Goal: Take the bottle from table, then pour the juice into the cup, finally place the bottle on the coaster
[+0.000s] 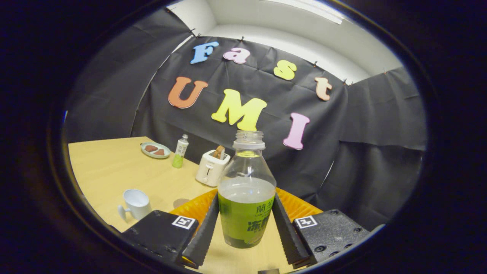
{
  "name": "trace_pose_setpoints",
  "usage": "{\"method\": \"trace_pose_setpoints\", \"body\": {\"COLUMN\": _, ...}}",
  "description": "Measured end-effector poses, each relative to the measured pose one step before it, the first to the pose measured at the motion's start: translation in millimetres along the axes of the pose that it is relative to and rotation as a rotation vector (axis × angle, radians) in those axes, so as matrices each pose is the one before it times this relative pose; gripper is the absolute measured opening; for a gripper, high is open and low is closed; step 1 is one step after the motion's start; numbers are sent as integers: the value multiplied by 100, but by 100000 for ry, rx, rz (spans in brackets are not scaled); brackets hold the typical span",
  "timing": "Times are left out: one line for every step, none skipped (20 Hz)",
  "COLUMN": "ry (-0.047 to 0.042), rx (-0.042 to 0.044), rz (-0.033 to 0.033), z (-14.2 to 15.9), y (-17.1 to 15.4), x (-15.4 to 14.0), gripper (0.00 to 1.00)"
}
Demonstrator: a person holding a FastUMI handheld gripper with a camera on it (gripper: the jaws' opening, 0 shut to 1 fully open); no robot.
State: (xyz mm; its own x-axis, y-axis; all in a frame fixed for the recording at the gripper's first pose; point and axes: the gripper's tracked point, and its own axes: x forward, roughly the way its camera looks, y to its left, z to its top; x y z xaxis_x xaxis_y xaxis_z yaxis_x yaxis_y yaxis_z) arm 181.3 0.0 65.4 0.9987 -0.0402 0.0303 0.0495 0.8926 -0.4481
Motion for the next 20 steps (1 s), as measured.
{"method": "trace_pose_setpoints", "body": {"ry": -643, "rx": -3392, "rz": -1254, "z": 263, "y": 260, "x": 223, "gripper": 80}}
{"method": "trace_pose_setpoints", "body": {"ry": -232, "rx": -3353, "rz": -1512, "z": 134, "y": 306, "x": 276, "gripper": 80}}
{"method": "trace_pose_setpoints", "body": {"ry": -418, "rx": -2929, "rz": -1671, "z": 318, "y": 219, "x": 116, "gripper": 80}}
{"method": "trace_pose_setpoints", "body": {"ry": -684, "rx": -2954, "rz": -1172, "z": 286, "y": 363, "x": 132, "gripper": 80}}
{"method": "trace_pose_setpoints", "body": {"ry": -797, "rx": -2769, "rz": -589, "z": 417, "y": 507, "x": 75, "gripper": 80}}
{"method": "trace_pose_setpoints", "body": {"ry": -1229, "rx": -3135, "rz": -571, "z": 355, "y": 559, "x": 168, "gripper": 80}}
{"method": "trace_pose_setpoints", "body": {"ry": -908, "rx": -3615, "rz": -601, "z": 366, "y": 524, "x": 140, "gripper": 80}}
{"method": "trace_pose_setpoints", "body": {"ry": -1185, "rx": -4124, "rz": -851, "z": 352, "y": 422, "x": 138, "gripper": 80}}
{"method": "trace_pose_setpoints", "body": {"ry": -905, "rx": -4498, "rz": -323, "z": 459, "y": 574, "x": 103, "gripper": 80}}
{"method": "trace_pose_setpoints", "body": {"ry": -954, "rx": -3827, "rz": 191, "z": 189, "y": 740, "x": 355, "gripper": 81}}
{"method": "trace_pose_setpoints", "body": {"ry": -527, "rx": -3207, "rz": 1363, "z": 237, "y": 1022, "x": 28, "gripper": 81}}
{"method": "trace_pose_setpoints", "body": {"ry": 454, "rx": -3367, "rz": 97, "z": -92, "y": 724, "x": 54, "gripper": 81}}
{"method": "trace_pose_setpoints", "body": {"ry": 428, "rx": -3190, "rz": -581, "z": -18, "y": 450, "x": -43, "gripper": 80}}
{"method": "trace_pose_setpoints", "body": {"ry": 446, "rx": -2629, "rz": -149, "z": 61, "y": 614, "x": 54, "gripper": 81}}
{"method": "trace_pose_setpoints", "body": {"ry": 798, "rx": -2682, "rz": 74, "z": -110, "y": 660, "x": 23, "gripper": 81}}
{"method": "trace_pose_setpoints", "body": {"ry": 893, "rx": -3096, "rz": 31, "z": -187, "y": 567, "x": 70, "gripper": 81}}
{"method": "trace_pose_setpoints", "body": {"ry": 714, "rx": -3207, "rz": -541, "z": -56, "y": 471, "x": 151, "gripper": 81}}
{"method": "trace_pose_setpoints", "body": {"ry": 686, "rx": -2750, "rz": -1523, "z": -167, "y": 117, "x": 285, "gripper": 81}}
{"method": "trace_pose_setpoints", "body": {"ry": 541, "rx": -2568, "rz": -335, "z": -111, "y": 241, "x": 137, "gripper": 81}}
{"method": "trace_pose_setpoints", "body": {"ry": 1022, "rx": -2717, "rz": 173, "z": -205, "y": 526, "x": 182, "gripper": 81}}
